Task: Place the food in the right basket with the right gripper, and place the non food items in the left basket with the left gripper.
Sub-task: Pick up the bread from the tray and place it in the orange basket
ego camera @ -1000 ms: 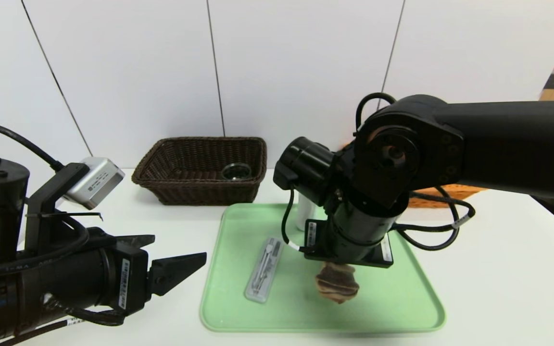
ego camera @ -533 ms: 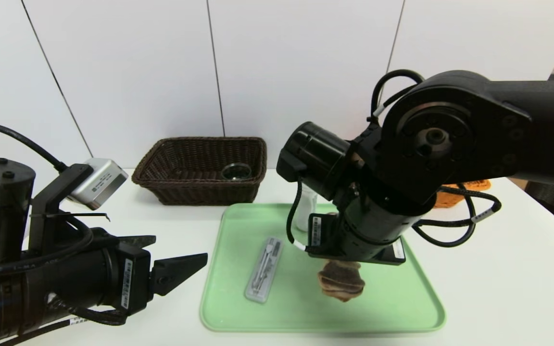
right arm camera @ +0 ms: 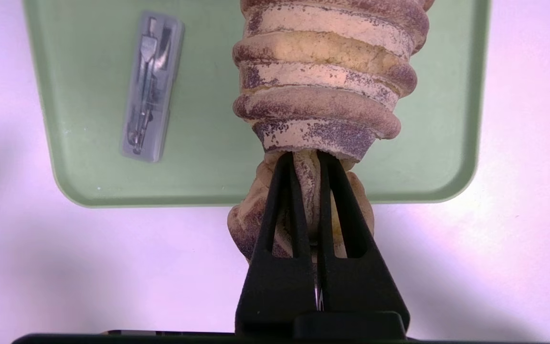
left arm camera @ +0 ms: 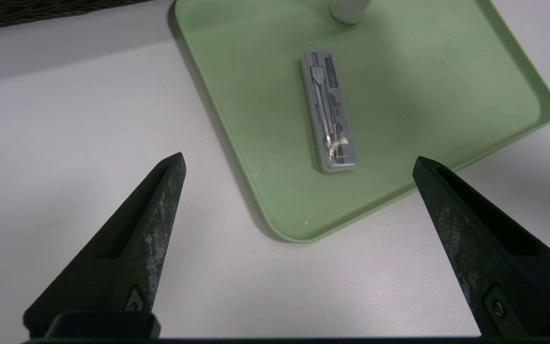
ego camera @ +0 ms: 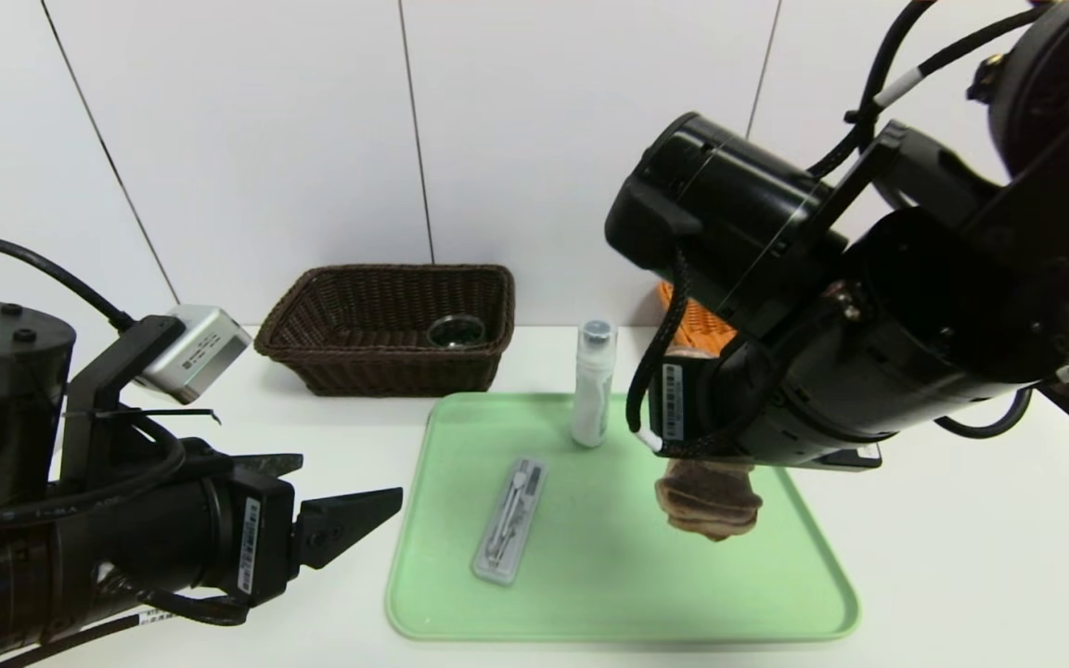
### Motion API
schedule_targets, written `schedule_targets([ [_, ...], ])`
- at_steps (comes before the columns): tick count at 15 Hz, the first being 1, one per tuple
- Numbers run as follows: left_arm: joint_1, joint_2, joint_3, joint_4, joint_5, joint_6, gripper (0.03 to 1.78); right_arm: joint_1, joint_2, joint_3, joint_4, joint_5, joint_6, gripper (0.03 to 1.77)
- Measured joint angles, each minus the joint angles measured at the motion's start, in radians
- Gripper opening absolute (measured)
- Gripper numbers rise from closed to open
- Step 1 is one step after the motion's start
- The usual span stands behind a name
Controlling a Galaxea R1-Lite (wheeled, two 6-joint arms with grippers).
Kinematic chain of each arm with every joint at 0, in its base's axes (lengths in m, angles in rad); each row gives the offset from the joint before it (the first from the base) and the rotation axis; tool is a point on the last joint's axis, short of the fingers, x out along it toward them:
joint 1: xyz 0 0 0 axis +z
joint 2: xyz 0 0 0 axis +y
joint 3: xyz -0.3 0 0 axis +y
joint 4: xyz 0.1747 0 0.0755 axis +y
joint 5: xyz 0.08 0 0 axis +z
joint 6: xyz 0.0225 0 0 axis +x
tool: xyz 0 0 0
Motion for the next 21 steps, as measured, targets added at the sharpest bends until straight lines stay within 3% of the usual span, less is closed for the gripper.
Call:
schedule_targets([
  [3, 0.0, 0.0, 0.0, 0.0, 0.0, -0.001, 1.69, -0.005, -0.049, -0.03, -0.037, -0.069, -0.08, 0.09],
  [6, -0.001, 0.0, 0.0, 0.0, 0.0, -0.001, 1.69, -0.042, -0.097, -0.038, -0.164, -0.078, -0.211, 0.09],
  [11, 0.0, -0.002, 0.001, 0.0, 0.001, -0.001, 1.69, -0.231, -0.123, -0.039, -0.365, -0.078, -0.407, 0.09],
  [15, 0.0, -0.004, 0.002, 0.001, 0.001, 0.004, 1.69, -0.375, -0.067, -0.039, -0.385, -0.091, -0.397, 0.09],
  [18, 0.0, -0.004, 0.003, 0.004, 0.001, 0.006, 1.69, -0.43, -0.008, -0.039, -0.386, -0.154, -0.35, 0.09],
  [21, 0.0, -0.004, 0.003, 0.008, 0.002, 0.007, 1.69, -0.47, 0.05, -0.039, -0.387, -0.166, -0.286, 0.09],
])
